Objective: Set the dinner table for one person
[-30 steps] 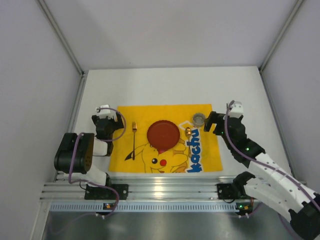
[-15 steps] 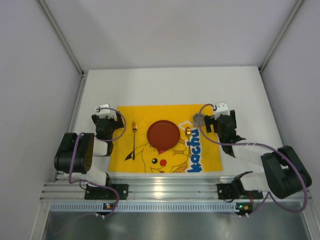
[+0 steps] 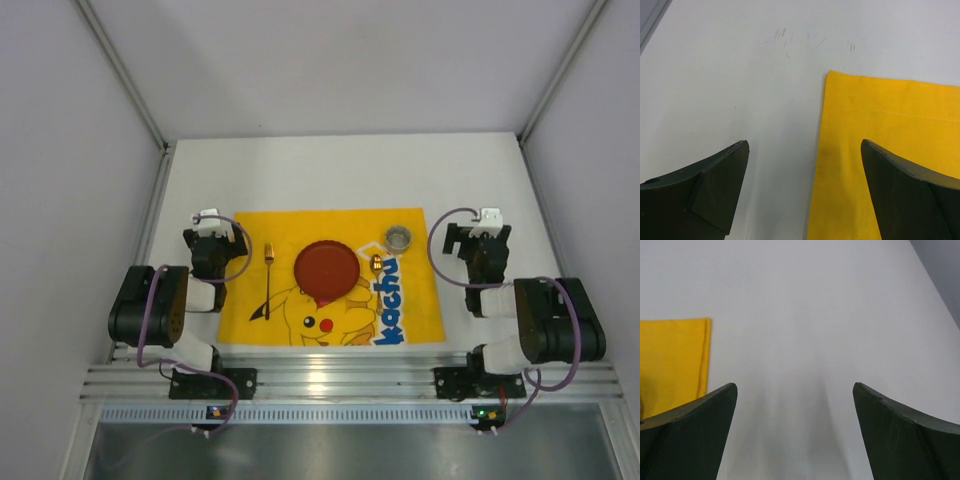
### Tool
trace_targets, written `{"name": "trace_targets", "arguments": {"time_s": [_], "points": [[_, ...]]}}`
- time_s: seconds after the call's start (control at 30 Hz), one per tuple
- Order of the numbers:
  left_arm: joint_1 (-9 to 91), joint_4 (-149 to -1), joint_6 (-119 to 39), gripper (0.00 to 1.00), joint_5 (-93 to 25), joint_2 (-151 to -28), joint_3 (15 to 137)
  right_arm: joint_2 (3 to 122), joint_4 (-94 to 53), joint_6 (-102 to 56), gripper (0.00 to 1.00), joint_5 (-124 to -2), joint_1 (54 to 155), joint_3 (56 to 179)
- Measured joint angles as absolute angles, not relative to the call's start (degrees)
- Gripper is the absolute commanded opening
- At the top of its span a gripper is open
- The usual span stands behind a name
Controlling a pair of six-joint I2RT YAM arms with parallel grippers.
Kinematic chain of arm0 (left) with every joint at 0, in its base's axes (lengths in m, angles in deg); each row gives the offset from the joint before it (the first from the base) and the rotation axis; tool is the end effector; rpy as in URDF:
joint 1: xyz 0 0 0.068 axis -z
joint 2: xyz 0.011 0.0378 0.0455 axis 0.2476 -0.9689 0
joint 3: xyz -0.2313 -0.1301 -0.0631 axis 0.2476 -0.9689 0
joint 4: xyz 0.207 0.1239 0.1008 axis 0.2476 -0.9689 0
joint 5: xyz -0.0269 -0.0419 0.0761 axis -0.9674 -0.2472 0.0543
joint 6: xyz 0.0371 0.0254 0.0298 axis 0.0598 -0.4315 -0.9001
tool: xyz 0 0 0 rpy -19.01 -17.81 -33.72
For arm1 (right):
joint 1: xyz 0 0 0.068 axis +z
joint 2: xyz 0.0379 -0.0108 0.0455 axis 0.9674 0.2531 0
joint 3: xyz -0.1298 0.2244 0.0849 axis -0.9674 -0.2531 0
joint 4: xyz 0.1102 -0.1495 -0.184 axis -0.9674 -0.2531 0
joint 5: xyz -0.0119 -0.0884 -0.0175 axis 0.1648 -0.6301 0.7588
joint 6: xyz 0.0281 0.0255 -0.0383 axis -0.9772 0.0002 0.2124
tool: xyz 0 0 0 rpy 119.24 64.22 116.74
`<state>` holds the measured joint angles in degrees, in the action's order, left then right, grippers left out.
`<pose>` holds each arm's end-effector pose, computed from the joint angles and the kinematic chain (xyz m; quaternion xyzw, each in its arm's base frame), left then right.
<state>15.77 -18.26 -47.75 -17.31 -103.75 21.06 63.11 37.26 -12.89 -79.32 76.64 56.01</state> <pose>0.2550 -0.0012 0.1344 -0.0625 0.7851 0.0281 0.6156 0.2386 0.0003 0.1510 0.0157 0.7680 -0.0672 0.6368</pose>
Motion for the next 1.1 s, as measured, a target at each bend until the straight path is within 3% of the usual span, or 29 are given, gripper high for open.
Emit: {"name": "trace_targets", "arguments": {"time_s": [0.3, 1.1], "points": [[15.8, -18.2, -47.8, 0.98, -17.3, -103.8, 21.1, 64.2, 42.7, -13.4, 1.00, -70.5, 76.0, 54.6], [15.8, -18.2, -47.8, 0.98, -17.3, -103.8, 21.1, 64.2, 43.9, -13.4, 1.00, -69.1, 76.0, 54.7]]}}
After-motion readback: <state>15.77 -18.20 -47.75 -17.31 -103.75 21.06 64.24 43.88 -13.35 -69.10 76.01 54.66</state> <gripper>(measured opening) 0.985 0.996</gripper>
